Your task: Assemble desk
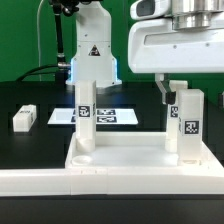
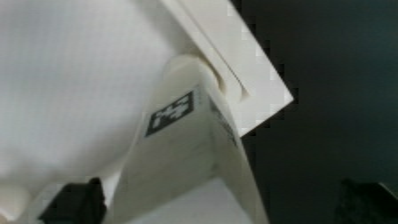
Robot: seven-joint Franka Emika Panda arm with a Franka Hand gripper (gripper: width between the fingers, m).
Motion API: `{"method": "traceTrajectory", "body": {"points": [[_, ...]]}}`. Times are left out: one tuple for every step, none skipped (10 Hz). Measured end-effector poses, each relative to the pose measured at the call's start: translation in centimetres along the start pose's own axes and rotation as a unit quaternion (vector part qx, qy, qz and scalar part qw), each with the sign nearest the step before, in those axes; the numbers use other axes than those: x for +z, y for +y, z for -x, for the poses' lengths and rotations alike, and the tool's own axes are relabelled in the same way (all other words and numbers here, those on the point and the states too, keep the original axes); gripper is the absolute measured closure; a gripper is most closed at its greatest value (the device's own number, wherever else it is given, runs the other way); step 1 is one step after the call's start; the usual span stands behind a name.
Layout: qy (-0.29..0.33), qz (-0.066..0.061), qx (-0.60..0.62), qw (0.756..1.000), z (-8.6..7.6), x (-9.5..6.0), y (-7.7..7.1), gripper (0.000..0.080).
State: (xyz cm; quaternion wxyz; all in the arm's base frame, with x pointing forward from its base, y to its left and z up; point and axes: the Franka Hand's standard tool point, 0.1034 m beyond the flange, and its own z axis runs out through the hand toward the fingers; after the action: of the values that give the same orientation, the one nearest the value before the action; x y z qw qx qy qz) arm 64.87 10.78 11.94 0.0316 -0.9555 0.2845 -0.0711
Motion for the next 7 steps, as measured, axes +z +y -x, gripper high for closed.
{"method": "traceTrajectory", "body": {"points": [[0.007, 0.004, -0.123, 0.992, -0.25, -0.02, 0.02, 0.0150], [0.005, 0.004, -0.193, 0.981, -0.42, 0.29, 0.40, 0.0150], [0.005, 0.004, -0.184, 0.983, -0.41, 0.27, 0.36, 0.0150], [0.005, 0.004, -0.169, 0.986, -0.42, 0.28, 0.39, 0.0163], [0.005, 0.005, -0.168, 0.986, -0.47, 0.30, 0.45, 0.0163], [0.005, 0.004, -0.152, 0.988, -0.47, 0.30, 0.46, 0.0356], [0.005, 0.004, -0.109, 0.994, -0.47, 0.31, 0.45, 0.0356]]}}
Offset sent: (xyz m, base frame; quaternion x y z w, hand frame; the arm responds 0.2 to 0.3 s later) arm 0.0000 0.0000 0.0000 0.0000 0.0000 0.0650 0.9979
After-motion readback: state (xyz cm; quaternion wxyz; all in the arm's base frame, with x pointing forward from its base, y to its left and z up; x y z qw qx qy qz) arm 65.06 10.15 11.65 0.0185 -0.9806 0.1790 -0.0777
